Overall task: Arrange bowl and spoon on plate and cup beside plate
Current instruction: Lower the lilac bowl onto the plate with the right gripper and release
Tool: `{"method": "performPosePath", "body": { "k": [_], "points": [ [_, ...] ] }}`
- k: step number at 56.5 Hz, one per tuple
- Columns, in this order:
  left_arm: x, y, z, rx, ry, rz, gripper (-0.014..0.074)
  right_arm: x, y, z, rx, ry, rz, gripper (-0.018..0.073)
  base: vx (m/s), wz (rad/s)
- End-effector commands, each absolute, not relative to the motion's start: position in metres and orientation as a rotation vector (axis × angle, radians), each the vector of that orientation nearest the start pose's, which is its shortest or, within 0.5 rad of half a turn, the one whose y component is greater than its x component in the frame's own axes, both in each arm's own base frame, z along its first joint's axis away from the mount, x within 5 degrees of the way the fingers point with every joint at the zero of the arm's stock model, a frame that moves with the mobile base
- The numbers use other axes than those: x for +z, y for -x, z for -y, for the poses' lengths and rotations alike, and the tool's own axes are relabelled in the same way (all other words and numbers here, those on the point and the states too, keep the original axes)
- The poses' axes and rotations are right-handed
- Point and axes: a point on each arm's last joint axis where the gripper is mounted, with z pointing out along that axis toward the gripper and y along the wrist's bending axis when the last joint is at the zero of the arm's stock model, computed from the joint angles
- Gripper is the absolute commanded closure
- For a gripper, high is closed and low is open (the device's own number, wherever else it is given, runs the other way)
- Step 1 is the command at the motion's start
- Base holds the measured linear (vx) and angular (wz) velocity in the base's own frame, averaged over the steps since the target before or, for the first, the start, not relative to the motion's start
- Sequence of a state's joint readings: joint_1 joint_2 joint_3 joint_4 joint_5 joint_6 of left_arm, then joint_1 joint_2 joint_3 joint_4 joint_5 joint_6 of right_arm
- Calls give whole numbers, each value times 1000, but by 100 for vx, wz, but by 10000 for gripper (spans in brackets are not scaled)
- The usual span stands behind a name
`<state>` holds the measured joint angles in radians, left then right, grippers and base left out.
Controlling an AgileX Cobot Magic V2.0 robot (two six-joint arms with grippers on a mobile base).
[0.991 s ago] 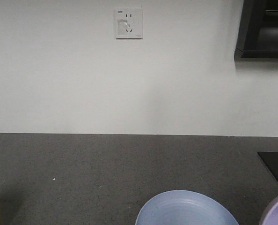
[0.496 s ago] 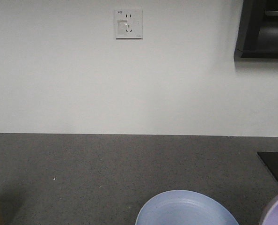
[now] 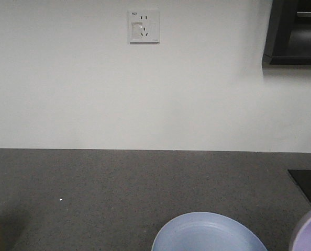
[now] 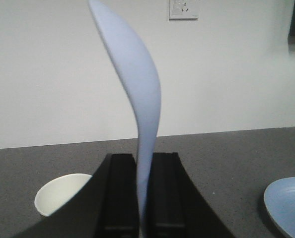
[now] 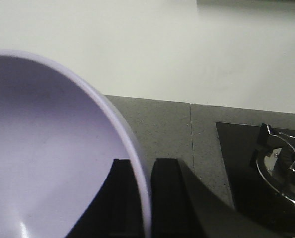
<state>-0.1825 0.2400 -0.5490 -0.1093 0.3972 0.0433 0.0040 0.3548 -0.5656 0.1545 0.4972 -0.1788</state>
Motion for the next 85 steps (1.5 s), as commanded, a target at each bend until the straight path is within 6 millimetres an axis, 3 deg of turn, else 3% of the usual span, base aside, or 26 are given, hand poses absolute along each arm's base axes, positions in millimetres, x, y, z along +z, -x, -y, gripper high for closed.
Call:
{"method": "performPosePath", "body": {
  "k": [1, 8, 18, 31, 43, 53, 69, 85],
  "points": [
    [361, -46, 12, -231, -116, -1466, 594, 349, -83, -9, 101, 66, -1697, 568, 0, 0],
    [360, -46, 12, -231, -116, -1468, 594, 341, -113, -22, 160, 180, -1911, 568, 0, 0],
    [357, -46, 12, -231, -123, -1509, 594, 338, -177, -55, 213, 365, -2220, 568, 0, 0],
    [353, -47, 13, -231, -131, -1552, 594, 325, -264, -93, 285, 454, -2392, 568, 0, 0],
    [352, -47, 13, -227, -132, -1555, 594, 300, -315, -114, 363, 489, -2520, 568, 0, 0],
    [352, -47, 13, -226, -133, -1554, 594, 289, -334, -120, 360, 476, -2526, 568, 0, 0],
    [352, -47, 13, -226, -133, -1554, 594, 271, -343, -121, 333, 484, -2568, 566, 0, 0],
    [352, -47, 13, -229, -133, -1559, 594, 269, -341, -118, 293, 529, -2596, 234, 0, 0]
  ]
}}
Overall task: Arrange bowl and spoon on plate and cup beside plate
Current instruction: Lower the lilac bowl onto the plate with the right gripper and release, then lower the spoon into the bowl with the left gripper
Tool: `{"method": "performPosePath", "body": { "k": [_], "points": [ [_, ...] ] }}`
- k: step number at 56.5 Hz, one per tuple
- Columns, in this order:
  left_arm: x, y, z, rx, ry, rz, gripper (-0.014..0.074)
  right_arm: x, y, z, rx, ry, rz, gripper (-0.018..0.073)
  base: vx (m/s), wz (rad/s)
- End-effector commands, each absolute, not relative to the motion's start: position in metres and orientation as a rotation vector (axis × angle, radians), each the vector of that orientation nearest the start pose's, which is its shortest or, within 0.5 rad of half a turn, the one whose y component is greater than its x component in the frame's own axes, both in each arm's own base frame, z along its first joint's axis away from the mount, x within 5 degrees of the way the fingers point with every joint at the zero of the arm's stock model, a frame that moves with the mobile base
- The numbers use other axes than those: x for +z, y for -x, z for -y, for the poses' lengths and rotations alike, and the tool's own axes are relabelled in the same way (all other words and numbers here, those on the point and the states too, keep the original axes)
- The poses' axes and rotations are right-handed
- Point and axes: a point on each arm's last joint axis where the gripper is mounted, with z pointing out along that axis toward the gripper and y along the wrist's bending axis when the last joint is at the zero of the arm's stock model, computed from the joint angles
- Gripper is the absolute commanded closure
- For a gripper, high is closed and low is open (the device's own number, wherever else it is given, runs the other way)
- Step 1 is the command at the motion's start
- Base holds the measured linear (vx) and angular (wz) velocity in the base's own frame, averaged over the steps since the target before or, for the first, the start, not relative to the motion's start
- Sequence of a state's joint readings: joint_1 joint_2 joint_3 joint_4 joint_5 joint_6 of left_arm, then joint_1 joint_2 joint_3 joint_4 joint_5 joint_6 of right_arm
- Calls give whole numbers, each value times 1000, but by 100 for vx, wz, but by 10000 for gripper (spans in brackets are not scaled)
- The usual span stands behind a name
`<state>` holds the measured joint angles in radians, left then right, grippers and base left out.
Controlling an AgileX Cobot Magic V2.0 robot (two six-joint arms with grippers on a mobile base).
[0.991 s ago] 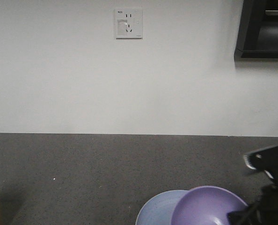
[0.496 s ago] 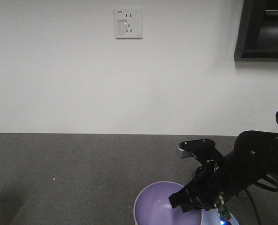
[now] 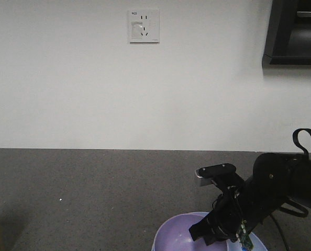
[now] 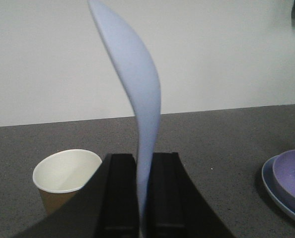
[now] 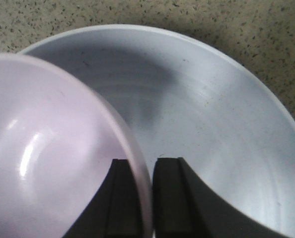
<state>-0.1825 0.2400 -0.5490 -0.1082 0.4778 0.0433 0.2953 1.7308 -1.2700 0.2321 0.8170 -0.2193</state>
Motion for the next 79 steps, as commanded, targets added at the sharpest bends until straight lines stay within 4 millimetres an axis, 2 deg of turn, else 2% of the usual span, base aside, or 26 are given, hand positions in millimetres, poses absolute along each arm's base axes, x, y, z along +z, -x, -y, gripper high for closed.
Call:
{"method": "performPosePath", "body": {
  "k": [1, 4, 14, 20, 28, 33, 40, 41, 45, 47, 54, 62, 64, 72, 76, 79],
  "points": [
    [352, -47, 13, -229, -133, -1559, 594, 269, -341, -118, 292, 530, -2596, 210, 0, 0],
    [352, -47, 13, -229, -133, -1559, 594, 269, -341, -118, 288, 530, -2591, 114, 0, 0],
    [352, -47, 13, -230, -132, -1559, 594, 279, -339, -114, 217, 568, -2552, -90, 0, 0],
    [352, -47, 13, -230, -132, -1559, 594, 303, -333, -107, 141, 599, -2484, -135, 0, 0],
    [350, -46, 13, -230, -135, -1576, 594, 345, -313, -97, 89, 576, -2376, -113, 0, 0],
    [349, -46, 13, -230, -138, -1592, 594, 370, -293, -91, 101, 536, -2315, -45, 0, 0],
    [345, -46, 14, -229, -146, -1638, 594, 402, -255, -80, 111, 528, -2274, 176, 0, 0],
    [344, -46, 14, -229, -148, -1650, 594, 409, -244, -77, 111, 529, -2264, 254, 0, 0],
    [341, -46, 14, -229, -154, -1684, 594, 419, -221, -70, 113, 523, -2231, 423, 0, 0],
    [339, -45, 14, -229, -158, -1706, 594, 423, -207, -66, 113, 514, -2181, 574, 0, 0],
    [336, -45, 14, -229, -163, -1739, 594, 406, -171, -55, 124, 485, -2087, 573, 0, 0],
    [334, -48, 15, -227, -173, -1806, 594, 376, -130, -42, 130, 458, -1993, 571, 0, 0],
    [335, -52, 16, -217, -189, -1848, 594, 363, -120, -39, 129, 456, -1988, 571, 0, 0],
    [349, -79, 23, -130, -359, -2019, 594, 327, -89, -30, 129, 447, -1950, 569, 0, 0],
    [369, -105, 30, -113, -447, -2069, 594, 305, -76, -26, 124, 449, -1954, 569, 0, 0],
    [379, -121, 35, -121, -477, -2094, 594, 296, -72, -24, 125, 450, -1956, 568, 0, 0]
  ]
}}
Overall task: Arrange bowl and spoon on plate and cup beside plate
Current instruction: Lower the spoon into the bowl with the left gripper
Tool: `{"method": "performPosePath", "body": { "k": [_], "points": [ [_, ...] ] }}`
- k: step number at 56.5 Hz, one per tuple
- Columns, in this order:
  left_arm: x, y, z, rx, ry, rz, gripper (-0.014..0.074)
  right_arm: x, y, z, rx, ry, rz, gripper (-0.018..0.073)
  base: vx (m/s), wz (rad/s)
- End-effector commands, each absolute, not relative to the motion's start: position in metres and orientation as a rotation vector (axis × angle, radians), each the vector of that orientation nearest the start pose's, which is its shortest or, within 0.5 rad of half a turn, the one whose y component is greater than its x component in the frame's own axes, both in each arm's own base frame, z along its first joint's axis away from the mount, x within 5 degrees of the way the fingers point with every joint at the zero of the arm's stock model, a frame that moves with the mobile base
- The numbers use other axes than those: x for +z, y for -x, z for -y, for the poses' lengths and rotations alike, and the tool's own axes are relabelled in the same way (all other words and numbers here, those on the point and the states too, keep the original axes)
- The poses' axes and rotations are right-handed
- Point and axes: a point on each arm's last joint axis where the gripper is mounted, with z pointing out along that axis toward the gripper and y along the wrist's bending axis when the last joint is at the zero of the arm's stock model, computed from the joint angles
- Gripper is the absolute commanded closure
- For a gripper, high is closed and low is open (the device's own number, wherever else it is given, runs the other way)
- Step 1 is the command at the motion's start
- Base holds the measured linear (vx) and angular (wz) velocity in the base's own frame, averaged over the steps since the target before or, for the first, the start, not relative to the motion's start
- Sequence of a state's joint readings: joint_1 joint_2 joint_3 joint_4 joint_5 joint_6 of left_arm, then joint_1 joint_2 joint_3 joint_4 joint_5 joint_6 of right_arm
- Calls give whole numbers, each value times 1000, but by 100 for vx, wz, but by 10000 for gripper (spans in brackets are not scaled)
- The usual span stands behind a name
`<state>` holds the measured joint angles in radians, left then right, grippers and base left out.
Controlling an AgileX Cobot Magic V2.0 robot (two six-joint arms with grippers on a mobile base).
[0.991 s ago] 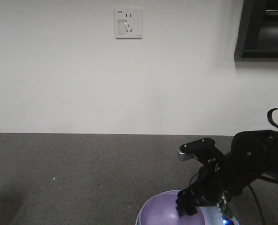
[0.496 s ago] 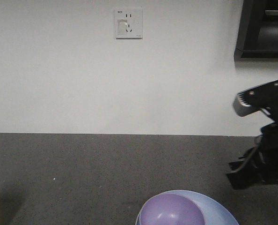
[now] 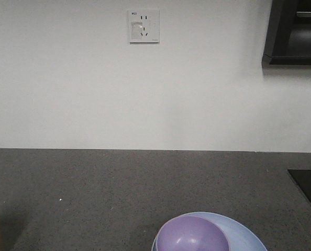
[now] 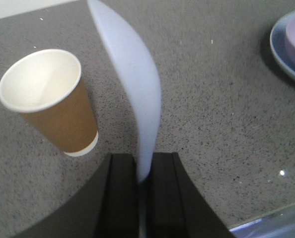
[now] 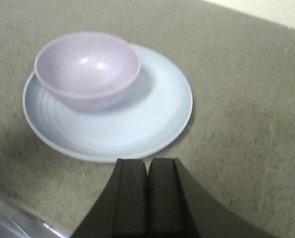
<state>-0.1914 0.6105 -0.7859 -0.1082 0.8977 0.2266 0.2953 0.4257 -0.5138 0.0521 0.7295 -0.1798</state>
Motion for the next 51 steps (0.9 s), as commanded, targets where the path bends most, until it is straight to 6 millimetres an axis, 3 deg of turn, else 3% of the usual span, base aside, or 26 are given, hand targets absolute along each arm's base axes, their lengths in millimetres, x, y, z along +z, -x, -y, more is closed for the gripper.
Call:
{"method": "performPosePath", "body": {
  "k": [1, 9, 23, 27, 37, 51],
  "points": [
    [383, -128, 37, -124, -494, -2104, 594, 293, -70, -24, 125, 450, -1958, 568, 0, 0],
    [398, -178, 64, -193, -688, -2181, 594, 280, -64, -22, 124, 453, -1968, 568, 0, 0],
    [387, -248, 139, -414, -939, -2268, 596, 280, -65, -22, 116, 455, -1964, 568, 0, 0],
    [375, -265, 161, -435, -1003, -2296, 596, 280, -65, -22, 119, 451, -1967, 568, 0, 0],
    [350, -290, 208, -538, -1119, -2390, 596, 279, -64, -22, 136, 425, -1980, 568, 0, 0],
    [330, -307, 259, -690, -1194, -2433, 596, 279, -65, -20, 122, 412, -1984, 568, 0, 0]
  ]
}}
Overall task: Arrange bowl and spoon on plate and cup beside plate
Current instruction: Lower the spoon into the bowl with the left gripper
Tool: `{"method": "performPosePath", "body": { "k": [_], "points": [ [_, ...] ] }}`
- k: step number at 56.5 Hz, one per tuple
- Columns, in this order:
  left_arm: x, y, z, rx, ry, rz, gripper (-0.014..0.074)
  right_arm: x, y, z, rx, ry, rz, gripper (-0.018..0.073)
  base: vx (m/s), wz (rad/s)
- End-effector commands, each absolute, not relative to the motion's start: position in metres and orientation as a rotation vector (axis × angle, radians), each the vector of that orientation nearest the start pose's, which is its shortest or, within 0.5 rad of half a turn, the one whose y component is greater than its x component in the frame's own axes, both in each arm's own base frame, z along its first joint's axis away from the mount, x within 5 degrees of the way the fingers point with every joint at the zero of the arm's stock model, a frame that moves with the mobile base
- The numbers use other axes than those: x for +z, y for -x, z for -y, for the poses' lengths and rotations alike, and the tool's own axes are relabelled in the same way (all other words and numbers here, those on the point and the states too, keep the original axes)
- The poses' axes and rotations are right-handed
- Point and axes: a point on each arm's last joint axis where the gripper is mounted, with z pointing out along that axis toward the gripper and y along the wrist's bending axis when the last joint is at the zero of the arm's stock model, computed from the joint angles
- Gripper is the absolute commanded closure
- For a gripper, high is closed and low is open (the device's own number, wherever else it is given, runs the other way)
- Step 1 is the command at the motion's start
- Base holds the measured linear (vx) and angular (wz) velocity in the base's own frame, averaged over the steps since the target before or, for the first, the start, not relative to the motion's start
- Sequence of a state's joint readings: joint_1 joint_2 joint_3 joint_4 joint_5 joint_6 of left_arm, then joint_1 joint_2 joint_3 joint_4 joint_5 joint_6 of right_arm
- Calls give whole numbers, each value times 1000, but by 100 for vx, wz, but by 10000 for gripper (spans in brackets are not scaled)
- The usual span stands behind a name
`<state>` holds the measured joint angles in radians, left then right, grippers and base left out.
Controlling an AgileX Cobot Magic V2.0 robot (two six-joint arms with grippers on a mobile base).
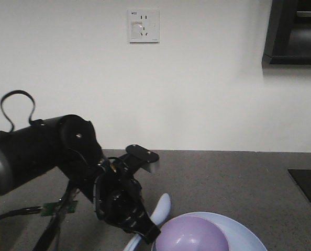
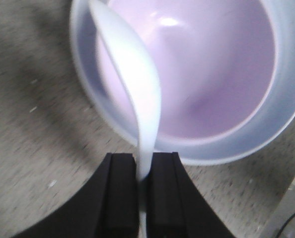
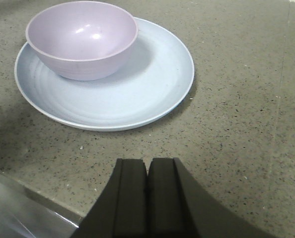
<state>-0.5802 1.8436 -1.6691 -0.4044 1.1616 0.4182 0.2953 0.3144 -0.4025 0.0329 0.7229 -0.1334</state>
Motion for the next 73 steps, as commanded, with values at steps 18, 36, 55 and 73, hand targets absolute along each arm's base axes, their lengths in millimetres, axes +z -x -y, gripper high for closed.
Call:
{"method": "performPosePath", "body": {
  "k": [18, 36, 55, 73],
  "points": [
    [328, -310, 284, -711, -1196, -2404, 591, 279, -65, -19, 123, 387, -1989, 568, 0, 0],
    [324, -310, 284, -712, -1190, -2433, 415, 279, -65, -19, 123, 387, -1988, 568, 0, 0],
    [322, -305, 282, -718, -1228, -2477, 127, 280, -65, -19, 122, 386, -1984, 568, 0, 0],
    [347, -296, 267, -603, -1256, -2423, 136, 280, -65, -19, 122, 386, -1984, 568, 0, 0]
  ]
}}
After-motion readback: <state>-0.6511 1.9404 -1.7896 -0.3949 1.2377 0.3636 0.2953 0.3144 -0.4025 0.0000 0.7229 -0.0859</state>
